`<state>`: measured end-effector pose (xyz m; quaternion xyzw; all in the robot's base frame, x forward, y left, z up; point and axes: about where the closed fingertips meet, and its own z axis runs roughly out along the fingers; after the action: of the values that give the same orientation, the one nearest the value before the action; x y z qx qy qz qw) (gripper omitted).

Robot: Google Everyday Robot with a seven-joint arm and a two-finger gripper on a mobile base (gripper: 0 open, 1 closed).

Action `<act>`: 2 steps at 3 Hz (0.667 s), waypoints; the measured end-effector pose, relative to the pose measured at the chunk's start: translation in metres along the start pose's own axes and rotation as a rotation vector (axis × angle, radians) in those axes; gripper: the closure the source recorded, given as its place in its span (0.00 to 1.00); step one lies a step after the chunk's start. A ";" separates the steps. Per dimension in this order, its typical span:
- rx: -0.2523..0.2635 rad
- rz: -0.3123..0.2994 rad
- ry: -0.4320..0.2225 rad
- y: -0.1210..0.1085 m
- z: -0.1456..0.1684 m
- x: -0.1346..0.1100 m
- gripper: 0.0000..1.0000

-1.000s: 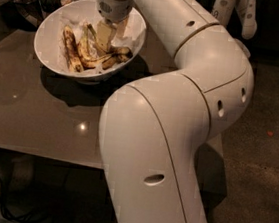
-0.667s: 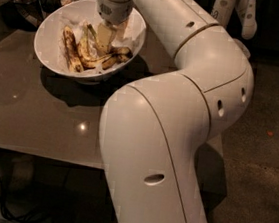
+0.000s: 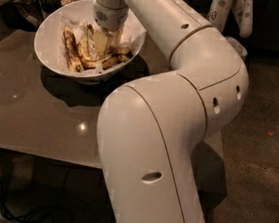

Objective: Pick banana from white bowl

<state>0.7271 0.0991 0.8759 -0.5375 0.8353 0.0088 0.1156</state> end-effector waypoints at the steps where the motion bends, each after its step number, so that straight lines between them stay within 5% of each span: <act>1: -0.004 -0.002 0.002 0.001 0.002 0.000 0.53; 2: 0.003 -0.026 -0.005 0.005 0.003 -0.005 0.71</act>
Offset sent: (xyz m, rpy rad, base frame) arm -0.0141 0.0053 0.0011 -0.0190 -0.0065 0.0525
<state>0.7254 0.1056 0.8733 -0.5480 0.8280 0.0072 0.1187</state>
